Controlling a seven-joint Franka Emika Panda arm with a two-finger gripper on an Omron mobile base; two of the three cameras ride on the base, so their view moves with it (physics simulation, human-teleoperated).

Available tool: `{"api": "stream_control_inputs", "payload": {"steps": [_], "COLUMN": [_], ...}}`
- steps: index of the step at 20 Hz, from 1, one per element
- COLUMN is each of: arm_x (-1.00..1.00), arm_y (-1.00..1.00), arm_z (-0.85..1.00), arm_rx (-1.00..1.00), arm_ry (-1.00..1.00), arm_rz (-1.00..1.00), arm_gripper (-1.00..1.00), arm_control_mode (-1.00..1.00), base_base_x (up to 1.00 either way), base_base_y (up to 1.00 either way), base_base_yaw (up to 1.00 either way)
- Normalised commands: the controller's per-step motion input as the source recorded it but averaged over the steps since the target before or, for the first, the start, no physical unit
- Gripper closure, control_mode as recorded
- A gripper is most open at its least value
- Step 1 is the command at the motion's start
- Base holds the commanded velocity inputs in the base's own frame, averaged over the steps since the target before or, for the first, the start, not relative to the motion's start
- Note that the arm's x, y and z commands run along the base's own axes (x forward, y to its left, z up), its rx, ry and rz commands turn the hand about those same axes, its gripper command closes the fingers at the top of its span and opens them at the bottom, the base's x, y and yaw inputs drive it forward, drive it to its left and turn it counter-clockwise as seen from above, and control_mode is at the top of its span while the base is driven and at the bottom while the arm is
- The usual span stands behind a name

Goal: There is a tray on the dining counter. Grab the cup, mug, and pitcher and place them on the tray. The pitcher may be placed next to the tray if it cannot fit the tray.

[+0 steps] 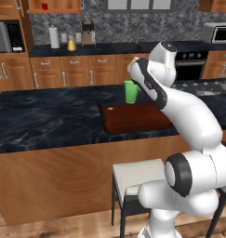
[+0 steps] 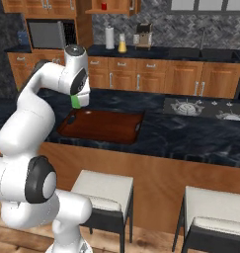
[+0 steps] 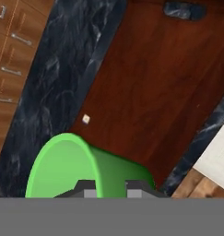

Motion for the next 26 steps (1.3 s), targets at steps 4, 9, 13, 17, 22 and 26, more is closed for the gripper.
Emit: {"api": "stream_control_inputs", "payload": {"steps": [4,9,13,17,22,26], "arm_x": [0.38,0.33,0.27,0.11,0.14,0.25], "arm_y": [0.12,0.12,0.13,0.07,0.05,0.06], "arm_z": [-0.52,-0.44,-0.34,-0.26,-0.23,-0.21], "arm_rx": [0.0,0.0,-0.01,-0.06,-0.04,0.0], "arm_ry": [0.0,0.01,0.0,-0.05,-0.03,0.0], "arm_rz": [0.05,0.04,0.03,0.01,0.0,0.0], "arm_gripper": [1.0,1.0,1.0,1.0,1.0,1.0], "arm_control_mode": [-1.0,-1.0,-1.0,-1.0,-1.0,-1.0], "base_base_x": [0.0,0.0,0.0,0.0,0.0,0.0], "base_base_y": [0.0,0.0,0.0,0.0,0.0,0.0], "base_base_yaw": [0.0,0.0,0.0,0.0,0.0,0.0]}}
